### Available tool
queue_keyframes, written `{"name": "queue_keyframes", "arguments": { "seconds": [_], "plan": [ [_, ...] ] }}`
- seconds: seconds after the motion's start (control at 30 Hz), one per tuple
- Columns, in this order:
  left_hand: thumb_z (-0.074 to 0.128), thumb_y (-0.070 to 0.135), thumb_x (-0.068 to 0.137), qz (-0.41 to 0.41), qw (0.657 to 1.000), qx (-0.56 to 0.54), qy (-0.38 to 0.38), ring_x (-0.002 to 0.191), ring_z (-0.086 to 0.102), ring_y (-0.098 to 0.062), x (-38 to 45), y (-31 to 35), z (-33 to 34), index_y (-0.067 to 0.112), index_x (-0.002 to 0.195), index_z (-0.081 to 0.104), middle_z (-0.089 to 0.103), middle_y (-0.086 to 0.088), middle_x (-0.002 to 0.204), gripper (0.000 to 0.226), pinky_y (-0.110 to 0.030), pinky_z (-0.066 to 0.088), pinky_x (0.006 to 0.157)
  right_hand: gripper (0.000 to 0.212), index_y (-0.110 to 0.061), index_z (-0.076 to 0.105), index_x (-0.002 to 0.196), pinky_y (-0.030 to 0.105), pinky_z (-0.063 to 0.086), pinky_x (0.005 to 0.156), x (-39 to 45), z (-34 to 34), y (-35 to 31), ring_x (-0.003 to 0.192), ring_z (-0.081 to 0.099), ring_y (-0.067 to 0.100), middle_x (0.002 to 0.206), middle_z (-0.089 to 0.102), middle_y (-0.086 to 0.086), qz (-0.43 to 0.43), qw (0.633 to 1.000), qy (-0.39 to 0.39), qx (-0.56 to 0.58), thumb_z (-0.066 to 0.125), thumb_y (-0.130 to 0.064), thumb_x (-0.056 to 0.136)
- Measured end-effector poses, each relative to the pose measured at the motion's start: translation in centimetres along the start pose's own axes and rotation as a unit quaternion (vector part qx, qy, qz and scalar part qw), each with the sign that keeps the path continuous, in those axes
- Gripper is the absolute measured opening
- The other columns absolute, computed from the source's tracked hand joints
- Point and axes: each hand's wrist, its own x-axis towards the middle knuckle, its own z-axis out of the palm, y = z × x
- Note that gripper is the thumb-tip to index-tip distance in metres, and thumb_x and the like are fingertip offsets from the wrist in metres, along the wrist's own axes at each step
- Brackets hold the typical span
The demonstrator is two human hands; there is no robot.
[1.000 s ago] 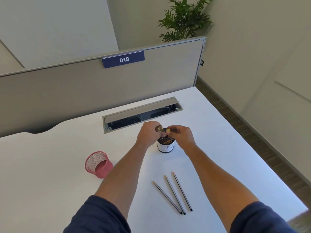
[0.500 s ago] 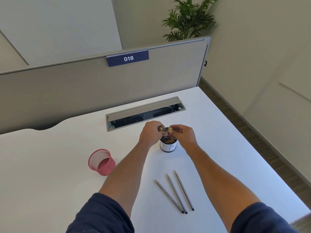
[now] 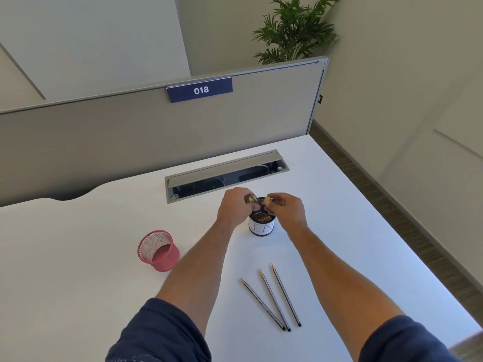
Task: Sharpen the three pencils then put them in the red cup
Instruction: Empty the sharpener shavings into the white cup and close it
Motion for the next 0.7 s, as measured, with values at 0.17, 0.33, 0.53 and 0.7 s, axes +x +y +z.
{"name": "queue_keyframes", "arguments": {
  "seconds": [0.17, 0.33, 0.53, 0.7],
  "plan": [
    [0.085, 0.022, 0.078, -0.001, 1.0, 0.0, 0.002, 0.088, 0.066, -0.022, 0.04, -0.11, 0.01, 0.016, 0.096, 0.078, 0.073, -0.003, 0.092, 0.02, -0.037, 0.058, 0.079, 0.022, -0.015, 0.077, 0.105, 0.029, 0.062, 0.081, -0.07, -0.11, 0.19, 0.085, 0.076, 0.014, 0.091, 0.079, 0.0, -0.004, 1.0, -0.005, -0.018, 0.081, -0.017, 0.084],
    [0.085, 0.022, 0.077, -0.002, 1.0, -0.006, 0.002, 0.088, 0.066, -0.022, 0.06, -0.17, 0.01, 0.017, 0.095, 0.078, 0.073, -0.002, 0.09, 0.02, -0.035, 0.056, 0.077, 0.023, -0.017, 0.077, 0.105, 0.032, 0.062, 0.083, 0.01, -0.13, 0.43, 0.087, 0.075, 0.015, 0.092, 0.079, 0.001, -0.003, 0.999, -0.006, -0.033, 0.082, -0.02, 0.083],
    [0.085, 0.023, 0.077, -0.002, 1.0, -0.003, 0.0, 0.087, 0.065, -0.02, 0.06, -0.05, 0.19, 0.019, 0.093, 0.078, 0.072, 0.0, 0.089, 0.018, -0.035, 0.056, 0.077, 0.023, -0.015, 0.077, 0.108, 0.028, 0.061, 0.082, -0.06, -0.01, 0.09, 0.084, 0.075, 0.014, 0.092, 0.078, 0.0, -0.005, 0.999, 0.007, -0.033, 0.08, -0.018, 0.085],
    [0.085, 0.023, 0.077, -0.002, 1.0, -0.008, 0.002, 0.087, 0.065, -0.02, 0.18, -0.22, 0.22, 0.019, 0.095, 0.078, 0.073, 0.0, 0.091, 0.019, -0.033, 0.055, 0.076, 0.021, -0.018, 0.077, 0.106, 0.03, 0.061, 0.082, -0.03, 0.04, 0.16, 0.084, 0.076, 0.015, 0.092, 0.078, -0.001, -0.005, 0.999, 0.012, -0.031, 0.08, -0.019, 0.085]
  ]
}}
